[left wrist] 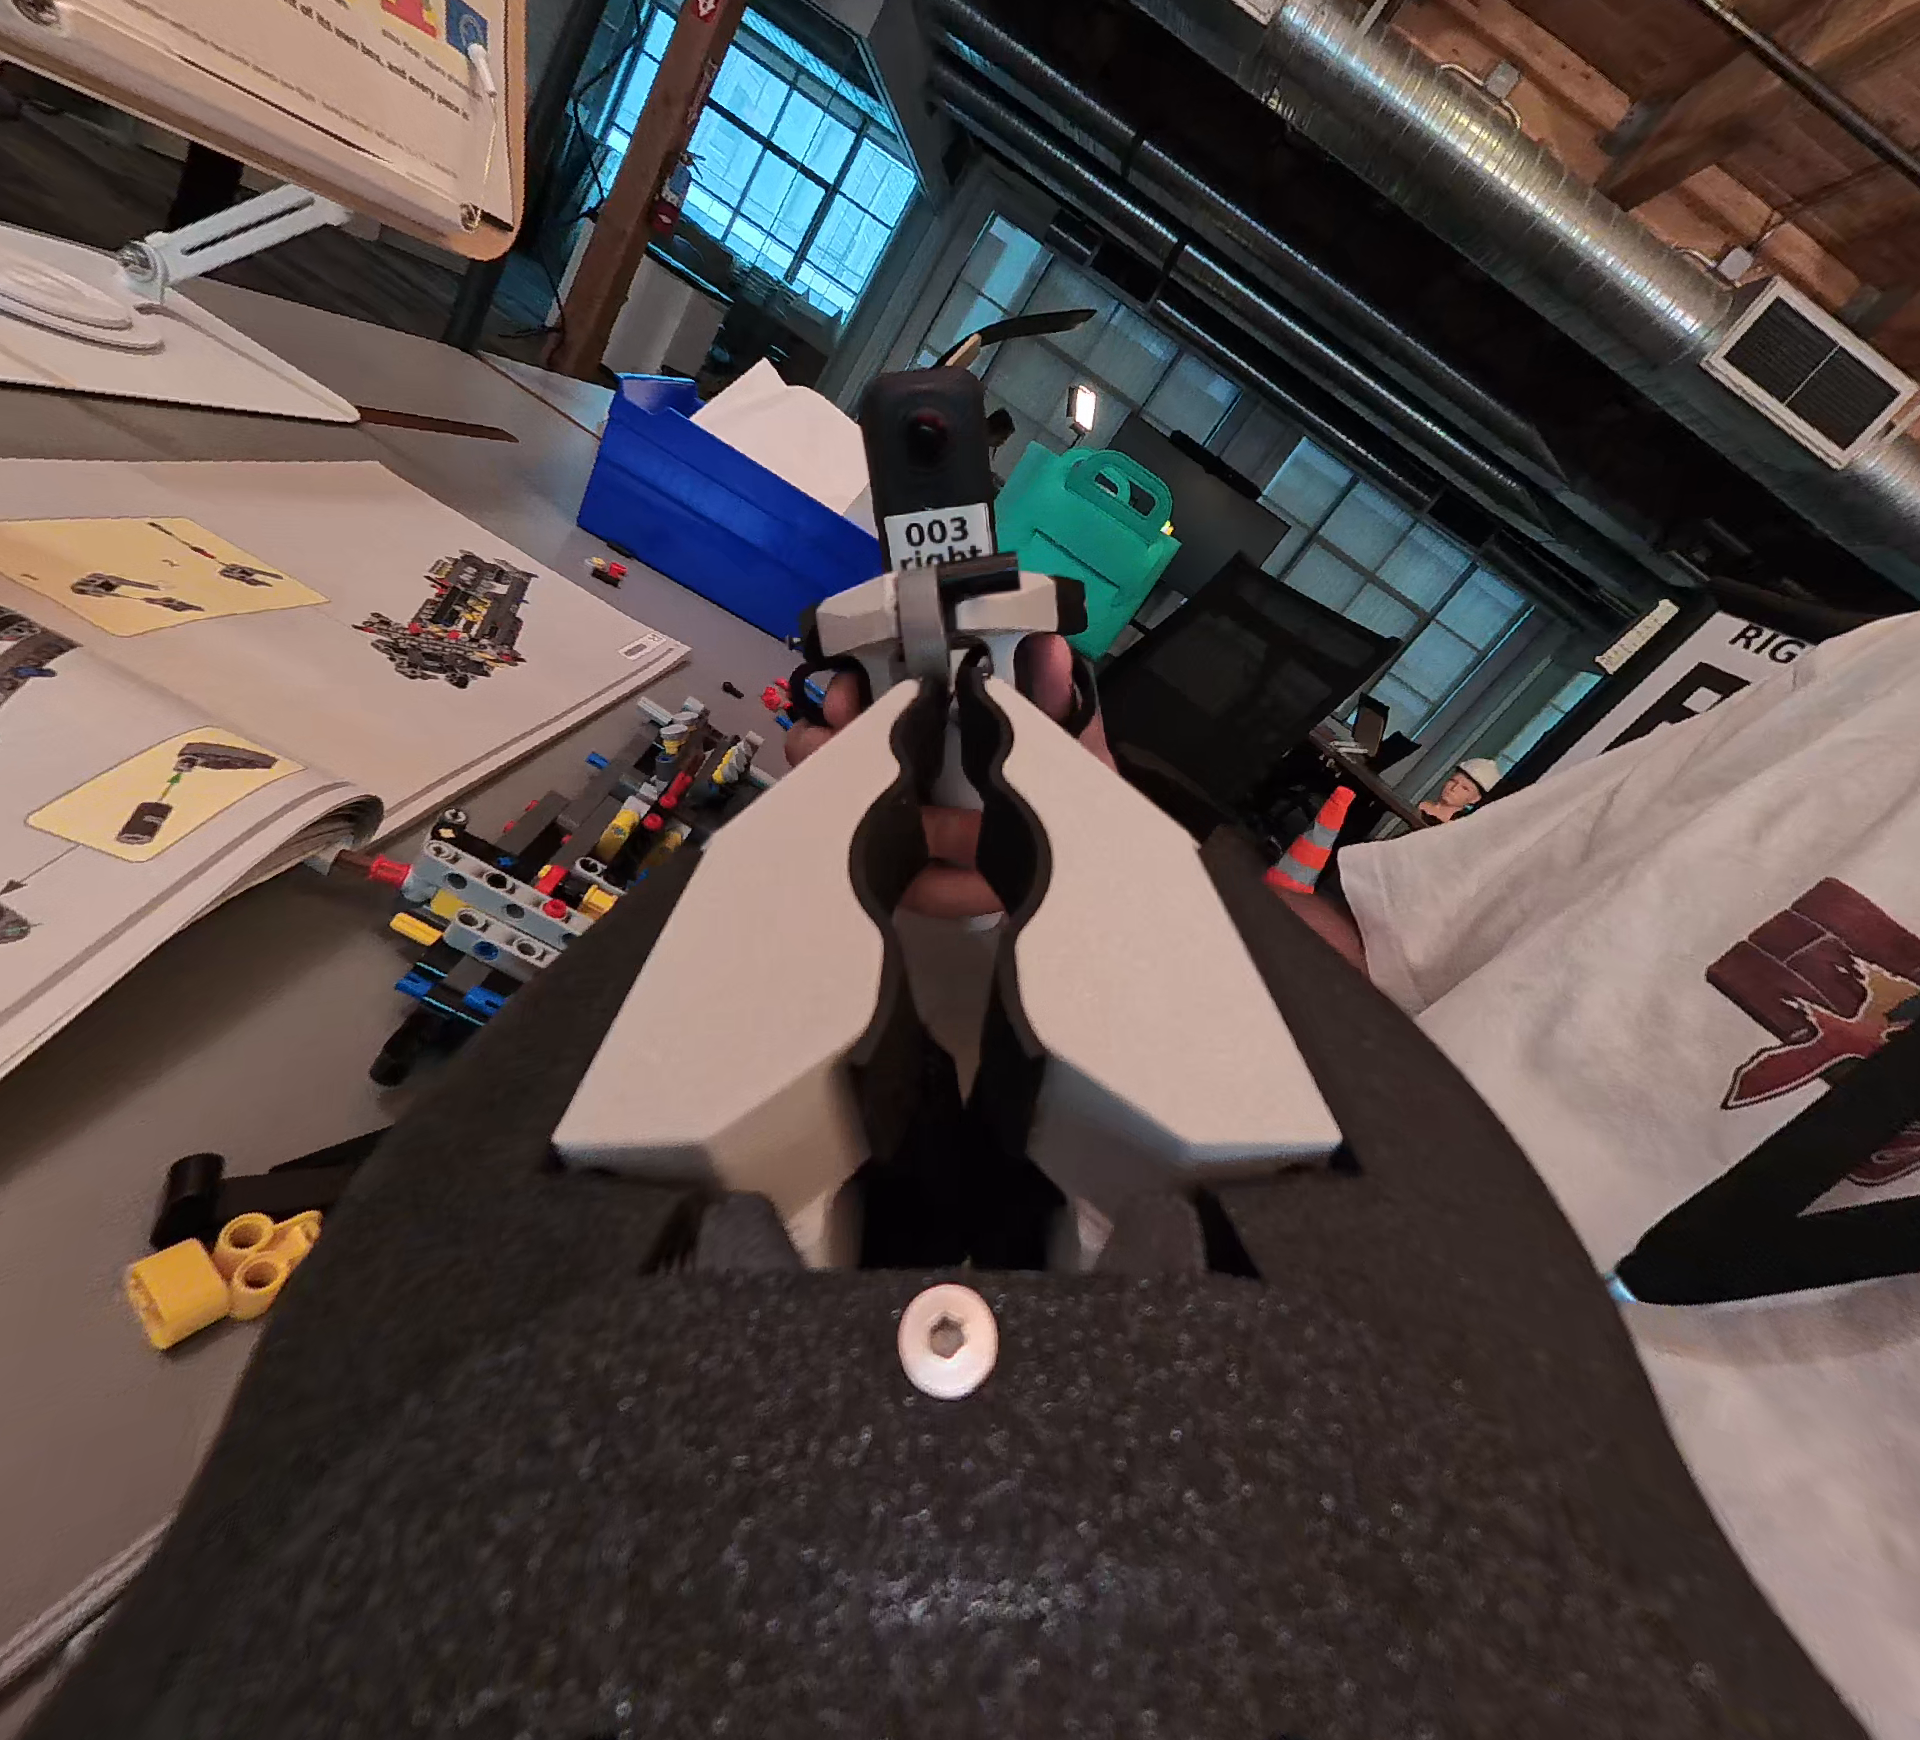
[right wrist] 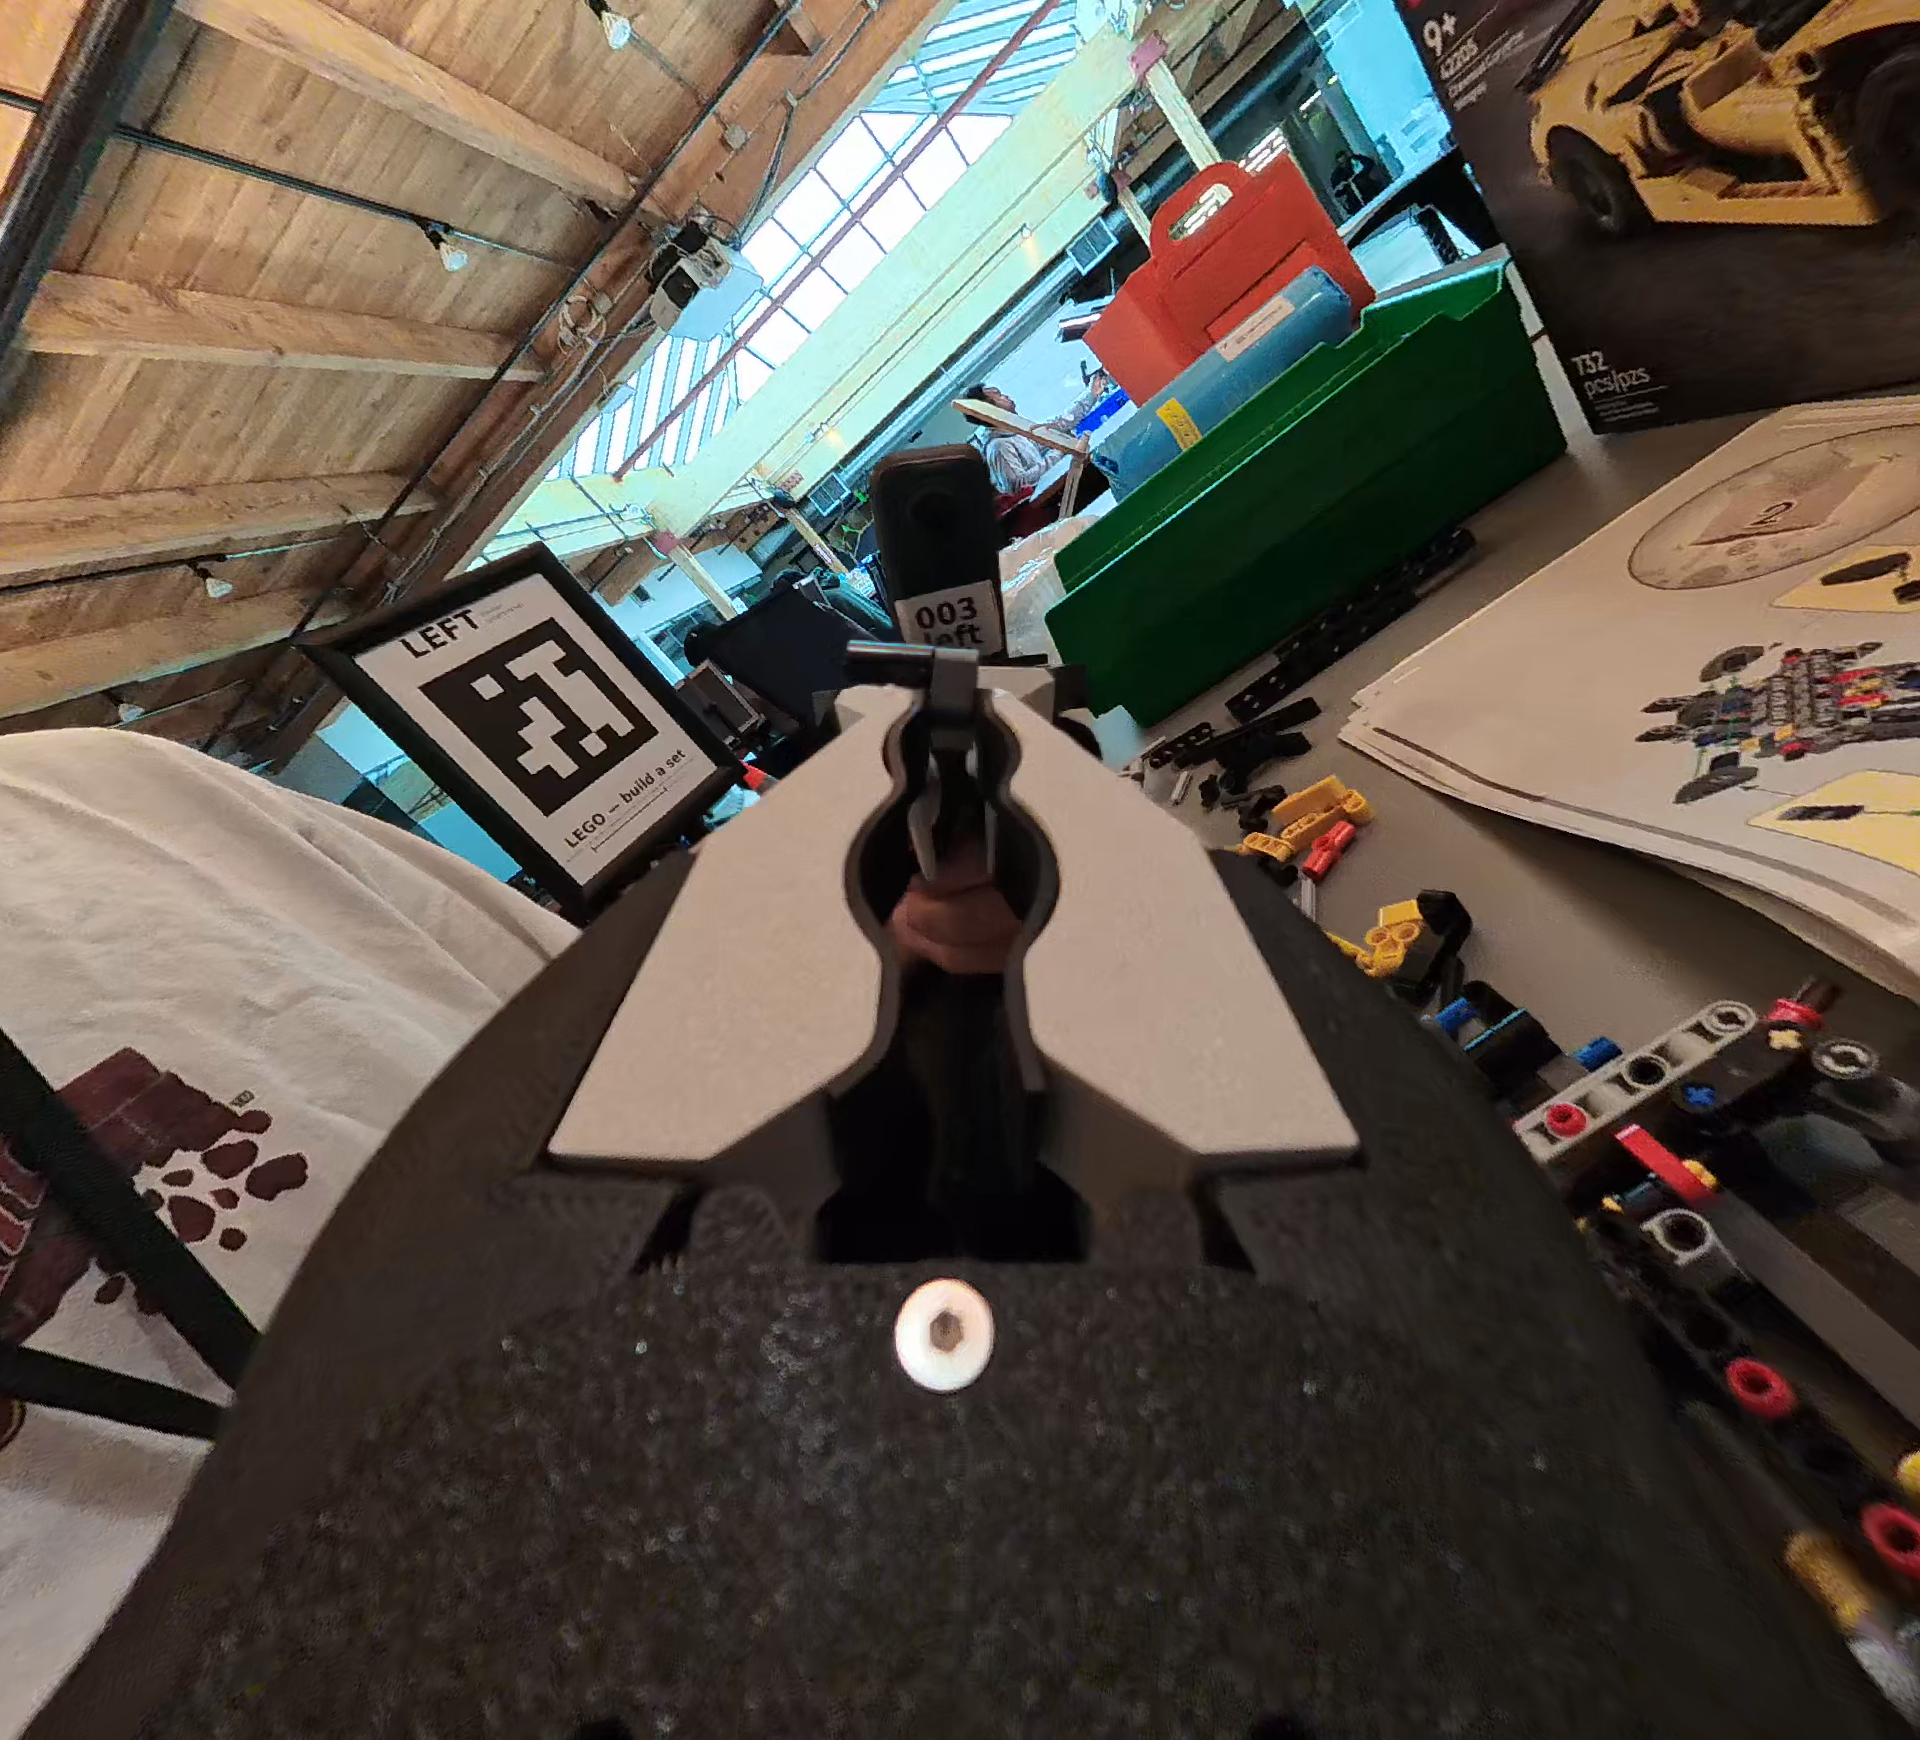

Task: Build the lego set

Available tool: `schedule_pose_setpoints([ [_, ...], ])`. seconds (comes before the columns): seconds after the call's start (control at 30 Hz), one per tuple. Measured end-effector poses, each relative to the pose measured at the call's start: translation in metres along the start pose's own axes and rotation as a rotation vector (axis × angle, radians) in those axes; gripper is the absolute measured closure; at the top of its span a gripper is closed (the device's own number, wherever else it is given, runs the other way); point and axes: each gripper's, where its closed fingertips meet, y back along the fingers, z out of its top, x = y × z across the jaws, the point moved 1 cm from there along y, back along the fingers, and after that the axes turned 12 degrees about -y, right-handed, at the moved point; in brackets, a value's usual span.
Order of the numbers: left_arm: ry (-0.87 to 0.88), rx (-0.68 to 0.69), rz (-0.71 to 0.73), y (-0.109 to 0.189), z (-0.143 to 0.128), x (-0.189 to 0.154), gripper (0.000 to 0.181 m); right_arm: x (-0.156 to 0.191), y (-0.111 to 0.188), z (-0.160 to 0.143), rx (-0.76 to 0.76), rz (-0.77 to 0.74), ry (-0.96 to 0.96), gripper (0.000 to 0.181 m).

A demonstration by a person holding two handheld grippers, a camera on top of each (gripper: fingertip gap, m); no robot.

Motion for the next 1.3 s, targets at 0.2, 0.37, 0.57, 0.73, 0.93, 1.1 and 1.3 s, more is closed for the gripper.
schedule_pose_setpoints([
  [0.2, -0.062, 0.089, 0.028, -0.007, -0.014, 0.000, 0.180, 0.001, -0.005, -0.004, 0.017, 0.012, -0.006, 0.174],
  [0.37, -0.067, 0.037, 0.088, 0.001, -0.003, 0.011, 0.180, -0.002, -0.001, 0.001, -0.011, -0.007, -0.007, 0.174],
  [0.57, -0.098, 0.071, 0.079, -0.004, -0.010, 0.006, 0.181, -0.004, 0.000, -0.001, 0.002, -0.030, -0.001, 0.175],
  [0.73, -0.116, 0.118, 0.071, -0.009, -0.019, 0.003, 0.181, -0.002, -0.004, -0.006, 0.025, -0.018, -0.004, 0.175],
  [0.93, -0.152, 0.101, 0.144, -0.002, -0.012, 0.013, 0.181, -0.003, 0.001, 0.001, -0.002, -0.027, -0.007, 0.175],
  [1.1, -0.153, 0.093, 0.157, -0.002, -0.011, 0.015, 0.181, -0.008, 0.000, -0.007, 0.036, -0.067, 0.001, 0.175],
  [1.3, -0.188, 0.132, 0.148, -0.007, -0.018, 0.010, 0.181, -0.008, 0.001, -0.004, 0.020, -0.050, -0.020, 0.175],
])
